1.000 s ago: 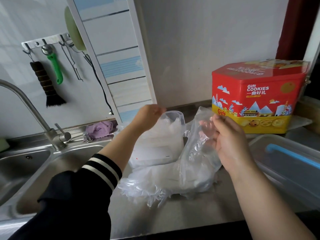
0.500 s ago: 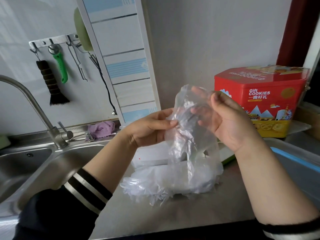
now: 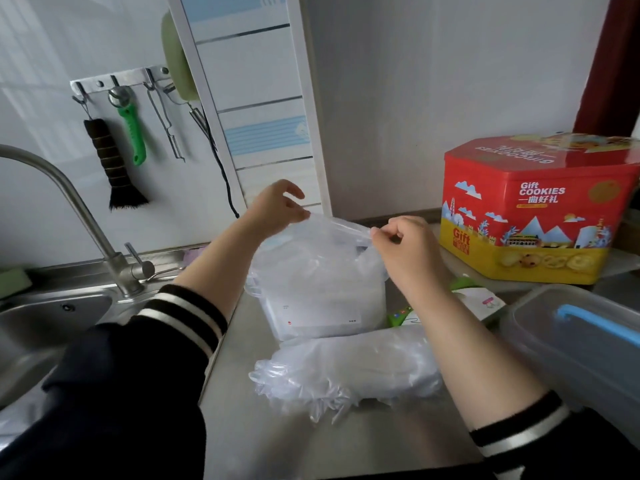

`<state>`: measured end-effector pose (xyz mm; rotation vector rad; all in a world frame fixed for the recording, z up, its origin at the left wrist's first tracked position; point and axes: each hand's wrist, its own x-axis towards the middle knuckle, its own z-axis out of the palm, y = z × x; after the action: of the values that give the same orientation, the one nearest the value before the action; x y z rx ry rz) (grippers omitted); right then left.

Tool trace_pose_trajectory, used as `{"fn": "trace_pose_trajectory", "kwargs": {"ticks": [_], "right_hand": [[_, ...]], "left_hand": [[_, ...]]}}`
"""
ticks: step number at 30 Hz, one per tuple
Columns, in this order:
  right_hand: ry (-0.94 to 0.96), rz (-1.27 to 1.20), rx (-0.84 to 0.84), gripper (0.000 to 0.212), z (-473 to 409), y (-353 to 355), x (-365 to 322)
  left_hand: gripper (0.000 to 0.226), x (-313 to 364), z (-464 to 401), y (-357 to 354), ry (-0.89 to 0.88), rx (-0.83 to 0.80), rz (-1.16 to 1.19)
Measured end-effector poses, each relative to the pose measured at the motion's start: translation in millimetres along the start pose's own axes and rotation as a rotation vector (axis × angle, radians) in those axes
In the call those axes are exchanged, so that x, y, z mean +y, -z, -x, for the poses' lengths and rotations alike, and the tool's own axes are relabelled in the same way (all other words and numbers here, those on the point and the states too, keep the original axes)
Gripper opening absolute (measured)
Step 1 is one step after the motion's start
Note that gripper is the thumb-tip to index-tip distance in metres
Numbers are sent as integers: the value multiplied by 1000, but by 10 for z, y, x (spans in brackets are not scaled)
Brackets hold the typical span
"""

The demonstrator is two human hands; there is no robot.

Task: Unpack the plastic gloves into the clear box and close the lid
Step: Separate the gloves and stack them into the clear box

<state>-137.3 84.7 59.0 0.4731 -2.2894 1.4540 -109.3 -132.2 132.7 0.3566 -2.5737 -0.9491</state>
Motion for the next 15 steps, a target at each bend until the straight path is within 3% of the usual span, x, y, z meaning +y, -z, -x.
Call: {"fn": "trace_pose_trajectory", "kwargs": {"ticks": [3,6,11,13,15], "right_hand": [[72,239,14,17,52,-144,84],[59,370,-94,21,95,-199,132],[-34,353,-189,14,56,-175,127],[-70,327,-229,10,34,-166,155],[-14,263,-160,9,60,-139,194]], "left_hand": [[16,-136,-90,-219,-59,4,-320],[17,-318,-73,-404,-100,-50,-467],[45,-336,4,-539,-106,-264,-622],[45,-268,43,-520,-102,-302,-638],[39,-208,80,-480,-115,-290,-646]]}}
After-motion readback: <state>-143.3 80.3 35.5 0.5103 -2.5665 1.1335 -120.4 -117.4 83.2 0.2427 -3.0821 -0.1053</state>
